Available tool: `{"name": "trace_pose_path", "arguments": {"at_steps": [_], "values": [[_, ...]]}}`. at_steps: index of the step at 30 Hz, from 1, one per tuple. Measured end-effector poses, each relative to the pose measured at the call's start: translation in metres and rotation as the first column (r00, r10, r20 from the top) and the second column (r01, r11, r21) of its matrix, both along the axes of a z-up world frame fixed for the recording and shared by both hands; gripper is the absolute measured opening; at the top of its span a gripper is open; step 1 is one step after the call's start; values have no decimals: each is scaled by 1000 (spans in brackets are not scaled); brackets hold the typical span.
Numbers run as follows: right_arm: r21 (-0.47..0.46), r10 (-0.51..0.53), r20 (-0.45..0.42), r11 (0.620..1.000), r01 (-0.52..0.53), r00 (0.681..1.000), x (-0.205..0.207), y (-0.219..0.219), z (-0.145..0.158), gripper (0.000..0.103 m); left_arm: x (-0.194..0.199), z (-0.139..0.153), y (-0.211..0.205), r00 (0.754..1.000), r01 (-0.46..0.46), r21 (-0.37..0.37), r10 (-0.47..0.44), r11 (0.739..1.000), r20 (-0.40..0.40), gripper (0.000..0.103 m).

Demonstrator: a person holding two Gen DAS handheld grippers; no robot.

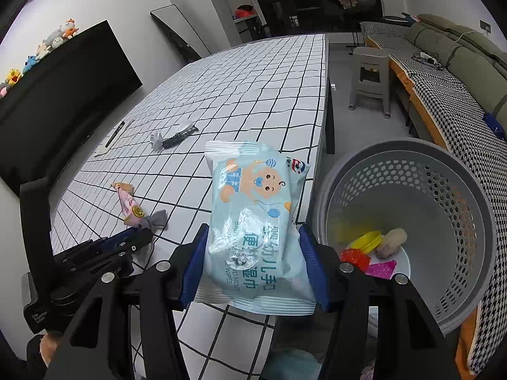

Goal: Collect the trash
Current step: 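Carry the grey cloth and wipe pack over the grey wastebasket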

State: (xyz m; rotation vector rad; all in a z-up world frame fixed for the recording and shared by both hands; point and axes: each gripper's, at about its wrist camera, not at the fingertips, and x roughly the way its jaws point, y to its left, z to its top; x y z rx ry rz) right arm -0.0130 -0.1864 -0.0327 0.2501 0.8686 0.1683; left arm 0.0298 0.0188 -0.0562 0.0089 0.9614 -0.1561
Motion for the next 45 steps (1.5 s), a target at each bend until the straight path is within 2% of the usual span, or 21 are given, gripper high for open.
{"name": "trace_pose_path", "arguments": {"at_steps": [3,4,9,18,20,22,24,28,38,45], "values": [[1,3,6,1000,-3,1000,-2,0,2,55,-9,2,8,1000,-9,-1,9,1000,9,52],[2,2,8,1000,-2,1000,-3,0,3,55,-12,3,10,1000,-10,-3,11,1000,13,57],[8,6,8,1000,-6,1000,-3,-3,2,55,-19,6,14,1000,-17,-2,17,1000,22,57],[11,-4,2,1000,4,1000,-3,-5,-1,55,-8,4,2,1000,-13,-14,13,1000,15,57],[12,-6,0,1000,6,1000,-3,-6,-2,55,-6,2,-3,1000,-6,-17,6,1000,11,52],[12,-7,-2,1000,7,1000,-2,-7,-2,55,-5,-1,-6,1000,5,-18,-5,1000,1,36],[15,-10,-2,1000,10,1000,-2,-8,-3,55,-6,-4,-9,1000,14,-21,-14,1000,-13,25],[19,-14,-3,1000,14,1000,-3,-10,-5,55,-8,-5,-11,1000,29,-26,-29,999,-12,13],[20,-52,9,998,51,999,-13,-24,-2,55,-18,11,-27,997,70,-25,-69,997,41,12],[5,-123,8,992,123,992,-29,-54,-3,55,-17,30,-59,988,133,-27,-130,991,87,12]]}}
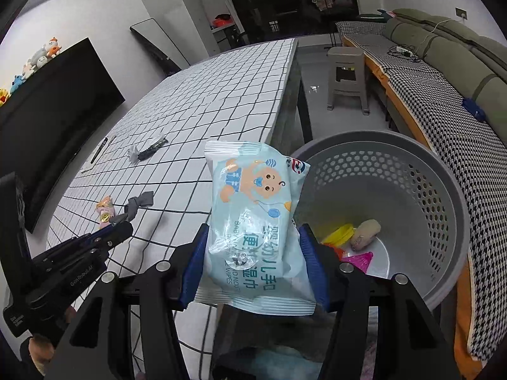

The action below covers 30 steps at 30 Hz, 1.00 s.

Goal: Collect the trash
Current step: 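Carry the grey cloth and wipe pack over the grey wastebasket, then open both tools to drop the cloth and wipe pack into the basket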

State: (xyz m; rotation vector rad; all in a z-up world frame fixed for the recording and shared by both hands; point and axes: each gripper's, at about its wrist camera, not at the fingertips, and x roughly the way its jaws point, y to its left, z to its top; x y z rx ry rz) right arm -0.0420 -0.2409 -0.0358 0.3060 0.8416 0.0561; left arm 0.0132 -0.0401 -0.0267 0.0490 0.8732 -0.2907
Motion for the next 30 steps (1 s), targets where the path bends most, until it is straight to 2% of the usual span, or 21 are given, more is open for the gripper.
{"name": "trace_pose_path", "arguments": {"at_steps": [7,15,30], "values": [[-22,-103,-19,995,102,995,-17,-50,-8,55,5,13,-56,995,96,-7,-96,995,33,12],[-13,-194,-53,981,193,980,-30,-99,-25,55,5,5,-115,979,204,17,-204,979,16,12],[-8,-211,-92,977,211,973,-18,-133,-43,55,17,-24,-176,958,280,77,-274,957,-81,12]]}}
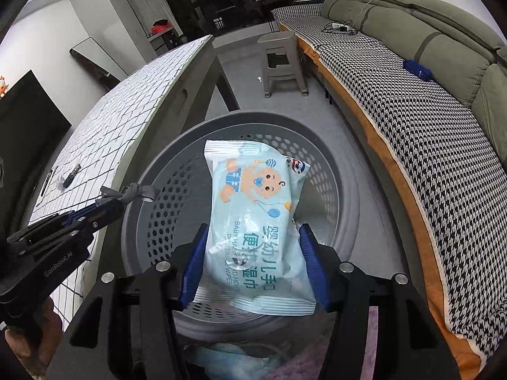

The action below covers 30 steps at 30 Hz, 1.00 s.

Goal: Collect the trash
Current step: 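Open both tools to drop the cloth and wipe pack into the basket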

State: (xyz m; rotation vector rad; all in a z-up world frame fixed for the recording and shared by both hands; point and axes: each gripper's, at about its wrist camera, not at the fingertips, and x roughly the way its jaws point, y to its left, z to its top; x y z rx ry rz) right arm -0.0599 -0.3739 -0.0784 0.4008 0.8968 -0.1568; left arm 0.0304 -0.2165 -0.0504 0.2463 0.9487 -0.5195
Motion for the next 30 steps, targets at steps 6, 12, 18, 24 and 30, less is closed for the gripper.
{"name": "trace_pose_path", "arguments": {"at_steps": [6,12,18,24,30], "values": [[8,-7,4,1000,7,1000,0,-8,0,55,-1,-2,-10,1000,13,19,-13,1000,-1,12],[11,-4,12,1000,4,1000,0,-11,1,55,-1,-2,-12,1000,11,23,-11,1000,-6,12],[6,-3,34,1000,3,999,-3,-11,6,57,0,0,-10,1000,1,20,-1,1000,-9,14],[-7,-11,72,1000,12,997,-9,-12,14,75,-2,4,-8,1000,-1,23,1,1000,0,25],[-10,-15,71,1000,15,997,-12,-10,14,76,-7,11,-2,999,-14,7,14,1000,37,60]]}}
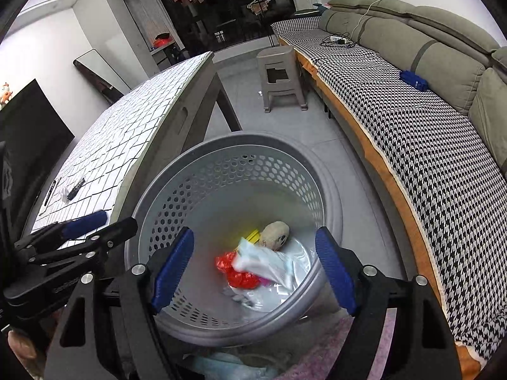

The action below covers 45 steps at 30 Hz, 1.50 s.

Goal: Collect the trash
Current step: 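Open both tools to drop the cloth and wipe pack into the basket, then move both open tools back over the table toward the pink wrapper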

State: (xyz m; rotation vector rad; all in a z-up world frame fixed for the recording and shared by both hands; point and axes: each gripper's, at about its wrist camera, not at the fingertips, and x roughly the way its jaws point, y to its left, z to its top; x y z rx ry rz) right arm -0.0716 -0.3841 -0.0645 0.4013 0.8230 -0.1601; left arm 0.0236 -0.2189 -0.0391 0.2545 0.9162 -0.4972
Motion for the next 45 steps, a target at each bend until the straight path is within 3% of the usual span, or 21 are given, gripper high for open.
{"name": "trace_pose_path", "arguments": {"at_steps": [12,28,45], "values": [[-2,-1,9,1000,1,1000,-7,6,1,76,-5,4,10,1000,-19,-20,19,1000,5,73],[-18,8,37,1000,-7,999,-25,25,6,76,-20,10,34,998,-53,-50,54,997,32,77],[-40,98,73,995,-95,993,-21,71,17,77,-23,24,93,982,-167,-100,174,981,72,80]]}}
